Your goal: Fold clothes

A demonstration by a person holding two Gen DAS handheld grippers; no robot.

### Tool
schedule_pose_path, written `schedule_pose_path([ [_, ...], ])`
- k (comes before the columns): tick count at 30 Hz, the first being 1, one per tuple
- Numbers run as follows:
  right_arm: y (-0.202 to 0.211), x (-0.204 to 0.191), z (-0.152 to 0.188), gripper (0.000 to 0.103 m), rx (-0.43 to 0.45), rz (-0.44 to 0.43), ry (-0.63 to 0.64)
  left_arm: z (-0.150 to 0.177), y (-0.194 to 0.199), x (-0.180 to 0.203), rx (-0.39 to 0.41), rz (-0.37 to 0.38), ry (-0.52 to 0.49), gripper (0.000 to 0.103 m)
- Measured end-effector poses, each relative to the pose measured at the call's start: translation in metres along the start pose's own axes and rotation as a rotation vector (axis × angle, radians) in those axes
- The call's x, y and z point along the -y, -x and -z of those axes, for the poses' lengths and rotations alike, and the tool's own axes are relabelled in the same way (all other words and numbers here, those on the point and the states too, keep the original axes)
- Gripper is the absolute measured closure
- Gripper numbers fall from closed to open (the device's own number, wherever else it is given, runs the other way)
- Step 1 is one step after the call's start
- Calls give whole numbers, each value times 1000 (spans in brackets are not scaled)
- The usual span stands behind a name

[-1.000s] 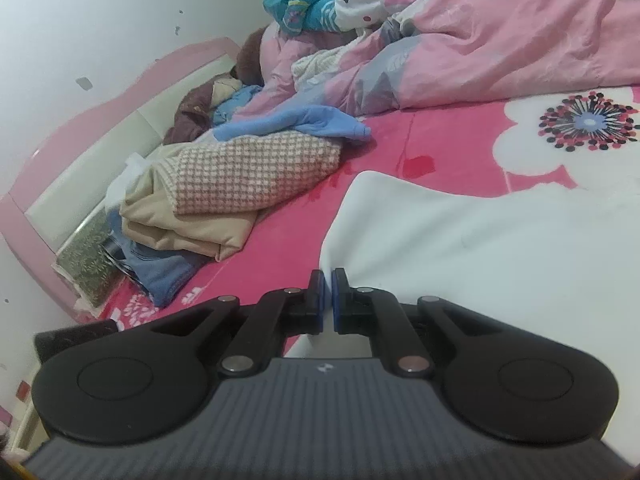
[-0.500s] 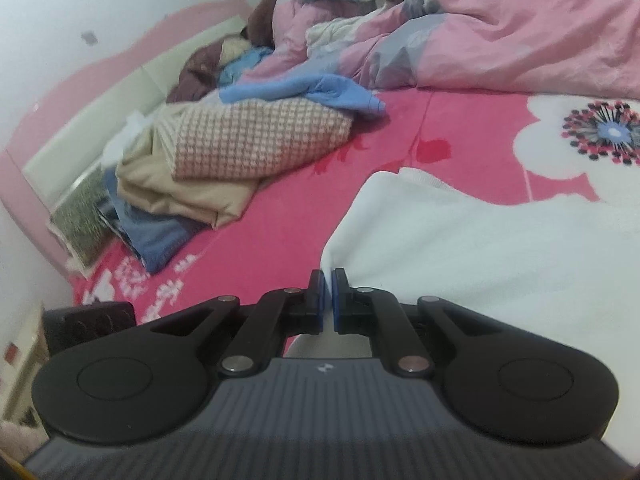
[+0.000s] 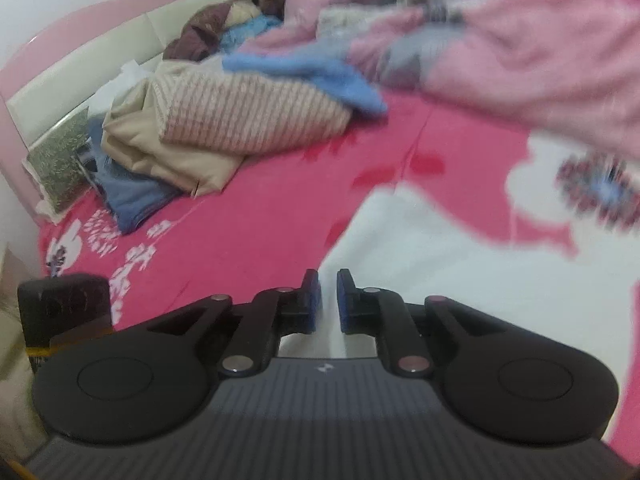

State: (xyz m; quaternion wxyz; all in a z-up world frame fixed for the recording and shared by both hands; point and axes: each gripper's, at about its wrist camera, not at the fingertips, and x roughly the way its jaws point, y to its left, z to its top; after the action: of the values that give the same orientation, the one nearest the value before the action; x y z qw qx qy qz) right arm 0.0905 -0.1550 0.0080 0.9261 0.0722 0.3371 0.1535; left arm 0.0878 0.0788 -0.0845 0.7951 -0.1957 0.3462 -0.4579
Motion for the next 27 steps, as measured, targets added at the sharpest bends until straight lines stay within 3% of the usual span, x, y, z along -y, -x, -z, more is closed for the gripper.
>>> schedule_pose_path([
  [3,-5,-18,-29,92,-9,1,175,1,-1,3,4,-11,-22,82],
  [4,-13,-29,-36,92,-49,-13,258,2,-1,3,5,-12,-23,82],
  [8,-68,-71,-47,94,-328,-37,569,2,-1,4,7,-17,-29,82],
  [16,-112,-76,-46,94,-713,173,832,2,-1,4,5,-22,-20,82],
  [27,-145,-79,-45,96,-789,299,914,2,1,3,5,-28,-17,82],
])
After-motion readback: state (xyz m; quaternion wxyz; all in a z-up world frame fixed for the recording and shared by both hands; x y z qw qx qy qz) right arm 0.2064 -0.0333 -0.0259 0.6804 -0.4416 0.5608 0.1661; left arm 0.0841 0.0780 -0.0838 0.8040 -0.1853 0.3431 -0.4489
